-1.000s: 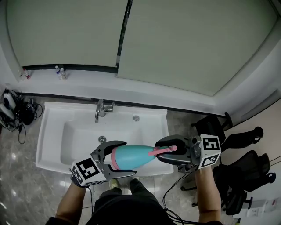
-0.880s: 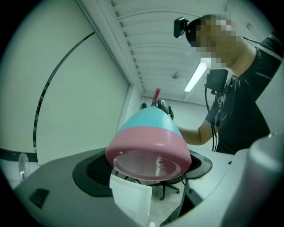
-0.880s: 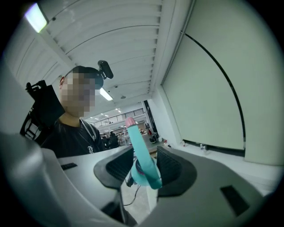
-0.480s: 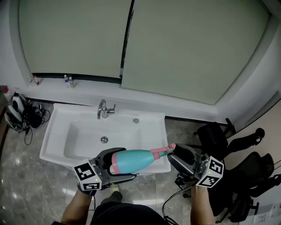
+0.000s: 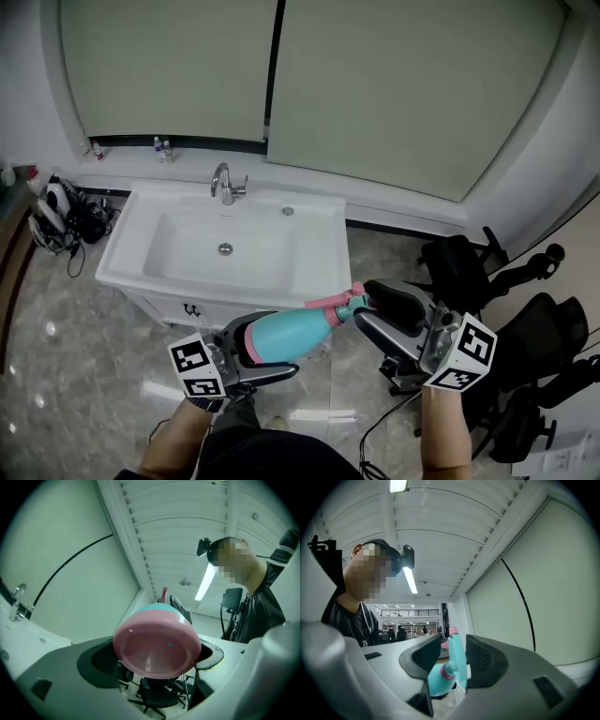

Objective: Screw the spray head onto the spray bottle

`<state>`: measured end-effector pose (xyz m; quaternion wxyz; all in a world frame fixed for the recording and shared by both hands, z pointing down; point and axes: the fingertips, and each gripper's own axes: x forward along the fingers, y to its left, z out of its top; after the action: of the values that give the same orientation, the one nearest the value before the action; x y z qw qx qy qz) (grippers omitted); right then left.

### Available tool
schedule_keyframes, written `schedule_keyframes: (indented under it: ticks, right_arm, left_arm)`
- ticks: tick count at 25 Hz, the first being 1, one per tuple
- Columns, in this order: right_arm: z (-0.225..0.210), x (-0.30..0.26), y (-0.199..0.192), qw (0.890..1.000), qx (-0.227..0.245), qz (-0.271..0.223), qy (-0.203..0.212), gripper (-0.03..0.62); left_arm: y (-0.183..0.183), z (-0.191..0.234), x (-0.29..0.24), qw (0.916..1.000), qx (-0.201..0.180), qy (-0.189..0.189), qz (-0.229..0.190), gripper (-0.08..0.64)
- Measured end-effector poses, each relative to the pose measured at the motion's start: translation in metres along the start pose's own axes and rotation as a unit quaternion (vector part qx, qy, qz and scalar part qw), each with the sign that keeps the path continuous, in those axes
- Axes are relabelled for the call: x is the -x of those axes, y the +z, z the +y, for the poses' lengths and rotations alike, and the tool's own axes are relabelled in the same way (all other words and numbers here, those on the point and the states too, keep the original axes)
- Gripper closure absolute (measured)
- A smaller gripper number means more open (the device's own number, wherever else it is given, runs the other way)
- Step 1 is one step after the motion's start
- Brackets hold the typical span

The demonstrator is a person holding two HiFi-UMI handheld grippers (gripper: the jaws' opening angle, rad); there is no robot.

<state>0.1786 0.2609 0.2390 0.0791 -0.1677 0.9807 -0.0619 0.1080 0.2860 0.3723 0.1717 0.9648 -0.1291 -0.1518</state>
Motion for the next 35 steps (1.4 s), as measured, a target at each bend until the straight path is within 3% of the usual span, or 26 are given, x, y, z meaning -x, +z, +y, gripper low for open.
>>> schedule_keyframes:
  ticks: [3,5,7,9,10,12,19,35]
  right_arm:
    - [0.017,0.016,0.013,1.000,0.005,-0.015,-0.021,0.448]
    - [0.022,0.033,0.013,0.998,-0.019,-0.035,-0.053,0.449]
    - [0.031,0.042,-0.002,0.994,-0.049,-0.044,-0.086,0.449]
    - [0.043,0.036,-0.033,0.991,-0.063,-0.021,-0.112,0.455]
    - [0.049,0.030,-0.048,0.990,-0.069,-0.008,-0.120,0.504]
    - [0.062,0.015,-0.075,0.989,-0.081,0.011,-0.124,0.591]
    - [0.090,-0.028,-0.126,0.987,-0.082,0.060,-0.124,0.592]
    - [0.097,-0.050,-0.125,0.988,-0.062,0.066,-0.128,0.592]
  left_arm:
    - [0.001,-0.023,0.007,0.9994,0.012,0.008,-0.030,0.109]
    - [0.007,-0.033,0.018,0.9986,0.006,0.023,-0.048,0.109]
    - [0.019,-0.040,0.031,0.9971,-0.009,0.041,-0.063,0.109]
    - [0.031,-0.045,0.045,0.9952,-0.028,0.060,-0.072,0.109]
    - [0.035,-0.047,0.052,0.9944,-0.035,0.067,-0.074,0.109]
    - [0.040,-0.051,0.066,0.9933,-0.040,0.078,-0.075,0.109]
    - [0.045,-0.062,0.104,0.9913,-0.036,0.101,-0.077,0.109]
    - [0.050,-0.062,0.109,0.9914,-0.042,0.099,-0.075,0.109]
